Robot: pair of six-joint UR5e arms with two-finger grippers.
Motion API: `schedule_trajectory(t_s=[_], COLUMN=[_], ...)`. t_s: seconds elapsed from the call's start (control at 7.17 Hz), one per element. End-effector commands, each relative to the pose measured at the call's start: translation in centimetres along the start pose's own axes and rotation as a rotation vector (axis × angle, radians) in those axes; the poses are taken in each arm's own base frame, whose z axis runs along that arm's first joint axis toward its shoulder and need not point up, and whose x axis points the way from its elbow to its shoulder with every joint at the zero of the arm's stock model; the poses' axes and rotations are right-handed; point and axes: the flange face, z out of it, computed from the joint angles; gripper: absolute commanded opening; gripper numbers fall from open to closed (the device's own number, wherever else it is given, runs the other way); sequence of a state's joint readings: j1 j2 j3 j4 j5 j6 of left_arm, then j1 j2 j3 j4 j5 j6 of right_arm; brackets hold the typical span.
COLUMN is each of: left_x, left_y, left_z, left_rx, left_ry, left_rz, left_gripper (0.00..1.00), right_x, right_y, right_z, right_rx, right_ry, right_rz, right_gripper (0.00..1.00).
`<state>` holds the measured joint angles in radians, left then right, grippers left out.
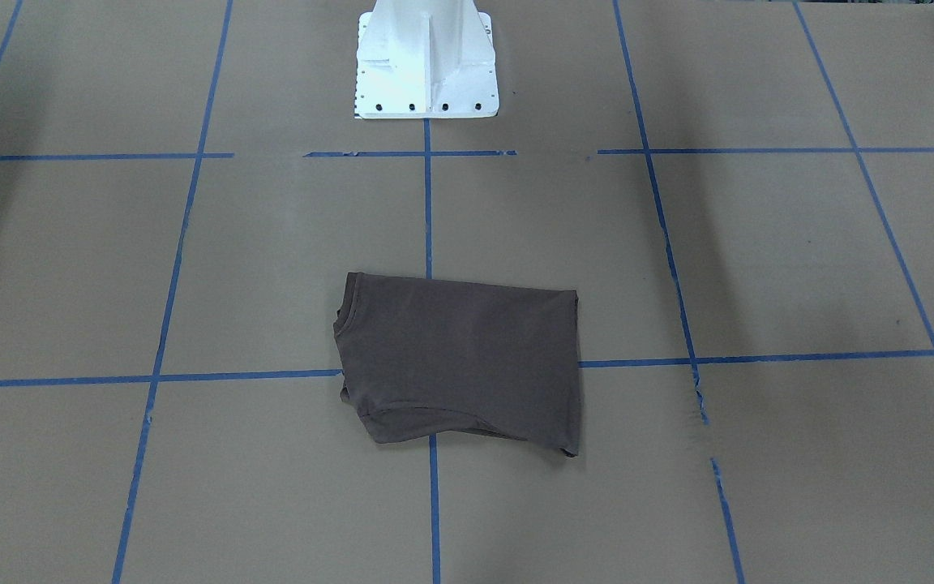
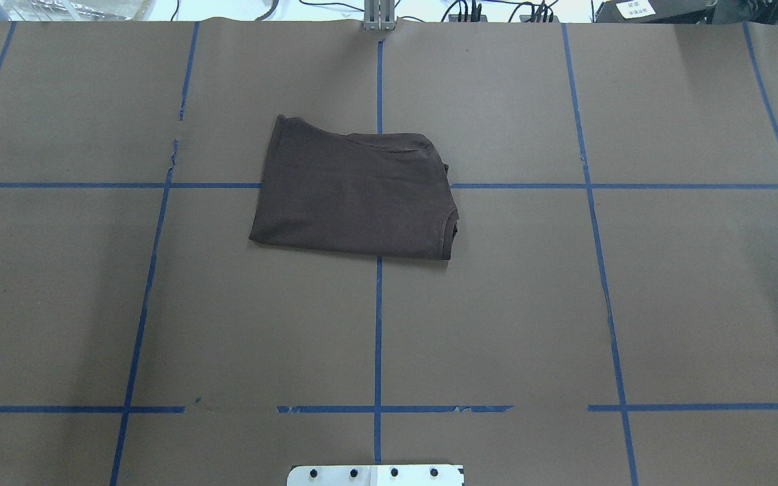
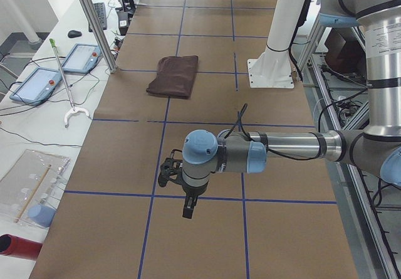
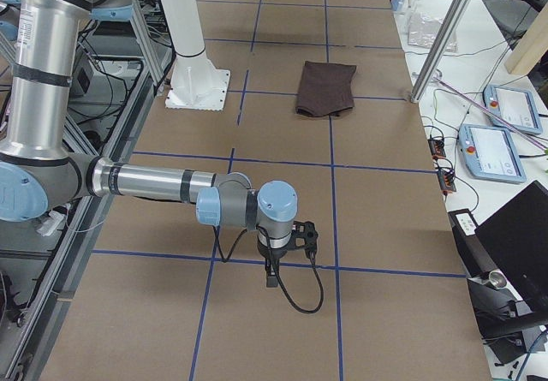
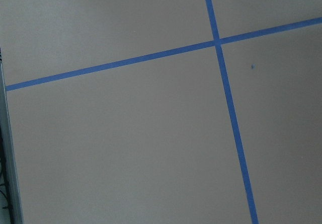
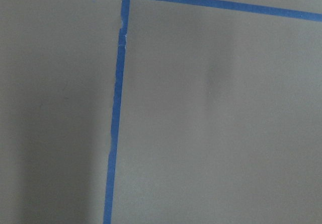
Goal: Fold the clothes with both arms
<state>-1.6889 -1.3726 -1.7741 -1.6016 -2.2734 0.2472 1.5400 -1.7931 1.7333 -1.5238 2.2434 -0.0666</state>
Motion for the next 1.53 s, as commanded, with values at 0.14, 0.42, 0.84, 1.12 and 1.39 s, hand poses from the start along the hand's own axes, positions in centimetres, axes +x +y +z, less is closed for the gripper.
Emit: schedule_trajectory(t_s=[0.14, 0.42, 0.84, 1.12, 1.39], left_x=[-0.3, -0.4, -0.5, -0.5, -0.5], left_y=[1.4, 1.5, 1.9, 1.9, 1.9], left_z=[0.8, 0.8, 1.1, 1.2, 1.1], left_rx=[-0.023, -0.025, -0.031, -0.033, -0.032], left_ry=[0.007, 0.006, 0.008, 0.008, 0.008], left_rz=[-0.020, -0.022, -0.027, -0.029, -0.028], left_gripper=[1.00, 1.00, 1.00, 1.00, 1.00], right_x=[-0.8, -0.8, -1.1, -0.7, -1.0], right_y=[-0.6, -0.6, -0.7, -0.5, -0.5], right_z=[-1.1, -1.0, -0.9, -0.3, -0.6], right_rx=[0.023, 0.023, 0.022, 0.011, 0.014], right_ry=[-0.001, -0.001, -0.038, -0.037, -0.052], right_rz=[-0.013, -0.013, -0.031, -0.015, 0.009], right_gripper=[1.00, 1.00, 1.00, 1.00, 1.00])
